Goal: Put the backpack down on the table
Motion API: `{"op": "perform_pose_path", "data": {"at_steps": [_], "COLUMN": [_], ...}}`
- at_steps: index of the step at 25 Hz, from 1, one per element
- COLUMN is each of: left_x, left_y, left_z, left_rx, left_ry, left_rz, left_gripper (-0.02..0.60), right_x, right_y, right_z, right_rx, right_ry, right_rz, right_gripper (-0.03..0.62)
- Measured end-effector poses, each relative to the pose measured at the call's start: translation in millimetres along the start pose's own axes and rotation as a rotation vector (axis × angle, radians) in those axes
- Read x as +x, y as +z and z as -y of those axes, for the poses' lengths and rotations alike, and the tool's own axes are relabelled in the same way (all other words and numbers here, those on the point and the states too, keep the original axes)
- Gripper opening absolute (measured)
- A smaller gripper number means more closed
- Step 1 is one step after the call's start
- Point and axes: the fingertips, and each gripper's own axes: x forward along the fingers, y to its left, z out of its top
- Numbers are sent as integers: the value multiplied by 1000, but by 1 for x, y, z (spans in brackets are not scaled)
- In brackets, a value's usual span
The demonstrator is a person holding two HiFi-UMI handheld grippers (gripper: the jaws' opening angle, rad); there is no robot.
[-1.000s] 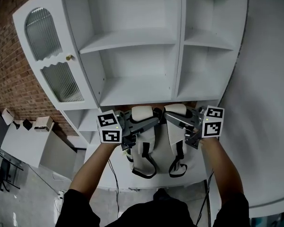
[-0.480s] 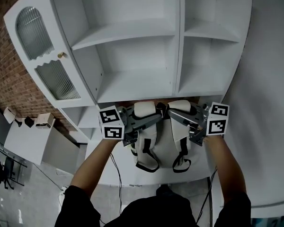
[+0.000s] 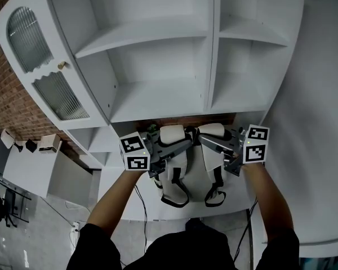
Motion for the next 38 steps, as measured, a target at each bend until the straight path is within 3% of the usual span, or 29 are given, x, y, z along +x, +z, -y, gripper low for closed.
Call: {"op": "perform_pose_path", "data": {"at_steps": [6, 18, 26, 33, 38], "left_x": [-2, -8, -9, -20, -28], "left_y": [-16, -68, -110, -132, -160], "left_z": [-3, 1, 16, 31, 35], "left_rx": [-10, -114, -170, -216, -269], "left_ry": [-23, -8, -36, -75, -84], "left_rz": [-16, -40, -87, -13, -45], "left_gripper": [60, 59, 59, 59, 60], "right_x": [-1, -4, -4, -7, -8], "right_y": [-14, -57, -105, -138, -163], "right_z": [11, 17, 5, 0, -1], "right_rx": [29, 140, 196, 233, 266], "right_ry": [-9, -51, -65, -72, -86], "right_rz": [22, 24, -22, -53, -65], "right_gripper": [48, 48, 48, 49, 51]}}
